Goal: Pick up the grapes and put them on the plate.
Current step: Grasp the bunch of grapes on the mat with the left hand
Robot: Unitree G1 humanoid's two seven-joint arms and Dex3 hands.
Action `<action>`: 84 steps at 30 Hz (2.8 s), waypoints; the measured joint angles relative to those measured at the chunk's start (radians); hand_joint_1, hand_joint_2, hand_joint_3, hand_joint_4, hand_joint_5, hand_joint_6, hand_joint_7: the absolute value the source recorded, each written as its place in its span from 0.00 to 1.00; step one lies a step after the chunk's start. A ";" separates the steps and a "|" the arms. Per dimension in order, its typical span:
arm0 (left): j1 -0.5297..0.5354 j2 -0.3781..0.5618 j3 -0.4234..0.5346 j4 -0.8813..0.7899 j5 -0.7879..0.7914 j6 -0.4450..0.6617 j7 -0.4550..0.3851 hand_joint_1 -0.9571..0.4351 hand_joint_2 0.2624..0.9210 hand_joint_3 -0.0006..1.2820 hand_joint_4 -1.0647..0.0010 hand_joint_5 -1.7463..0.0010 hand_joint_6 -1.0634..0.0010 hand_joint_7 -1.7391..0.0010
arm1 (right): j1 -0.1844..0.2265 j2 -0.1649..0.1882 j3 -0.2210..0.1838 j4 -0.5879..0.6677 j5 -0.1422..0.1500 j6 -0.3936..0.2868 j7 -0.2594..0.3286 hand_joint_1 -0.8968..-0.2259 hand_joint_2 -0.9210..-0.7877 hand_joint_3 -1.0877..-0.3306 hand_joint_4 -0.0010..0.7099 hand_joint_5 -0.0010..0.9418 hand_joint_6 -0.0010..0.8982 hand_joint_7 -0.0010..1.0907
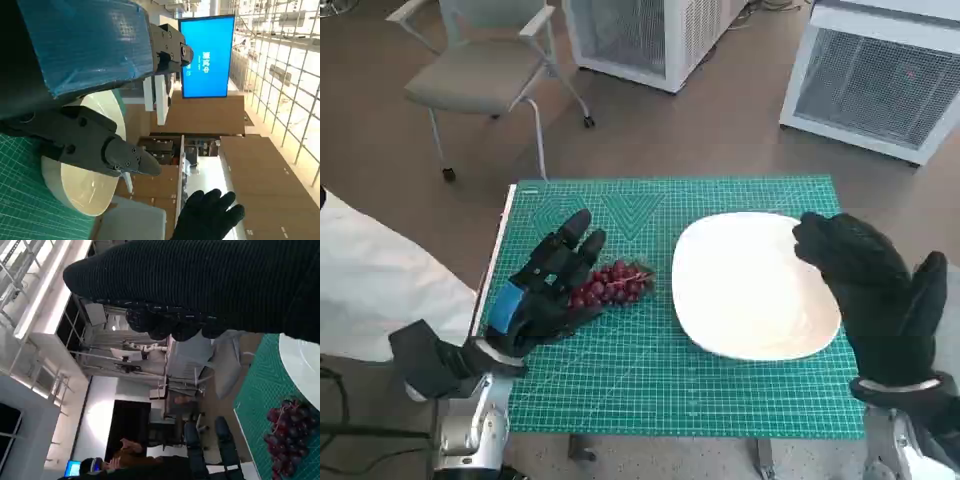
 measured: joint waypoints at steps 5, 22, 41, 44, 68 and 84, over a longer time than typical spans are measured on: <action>0.000 0.000 0.000 0.000 0.000 0.000 0.000 0.46 1.00 0.00 0.87 1.00 0.76 1.00 | 0.000 0.000 0.000 0.000 0.000 0.000 0.000 0.80 0.00 0.65 0.58 0.85 0.23 0.91; 0.001 0.001 -0.001 0.000 0.001 0.000 0.000 0.46 1.00 0.00 0.87 1.00 0.76 1.00 | 0.000 0.000 0.000 0.001 0.000 -0.001 0.000 0.80 0.00 0.65 0.58 0.85 0.23 0.91; 0.001 0.002 -0.005 0.000 0.025 -0.022 0.002 0.56 1.00 0.00 0.85 1.00 0.75 1.00 | 0.000 -0.003 -0.001 0.001 0.000 -0.001 0.000 0.80 0.00 0.65 0.58 0.85 0.23 0.91; 0.001 0.002 -0.007 0.000 0.035 -0.035 0.002 0.59 1.00 0.01 0.85 1.00 0.74 1.00 | 0.000 -0.005 -0.001 0.001 0.000 -0.001 0.000 0.80 0.00 0.65 0.58 0.85 0.23 0.91; 0.001 0.005 -0.015 0.002 0.071 -0.066 0.009 0.57 1.00 0.03 0.83 1.00 0.74 1.00 | 0.000 -0.015 -0.006 0.000 -0.002 0.000 0.000 0.81 0.00 0.65 0.57 0.85 0.23 0.91; 0.011 0.116 -0.104 -0.189 0.610 -0.018 0.232 0.55 0.82 0.00 0.92 1.00 0.80 1.00 | -0.001 -0.015 -0.009 -0.001 -0.002 -0.005 0.000 0.81 0.00 0.65 0.57 0.85 0.24 0.91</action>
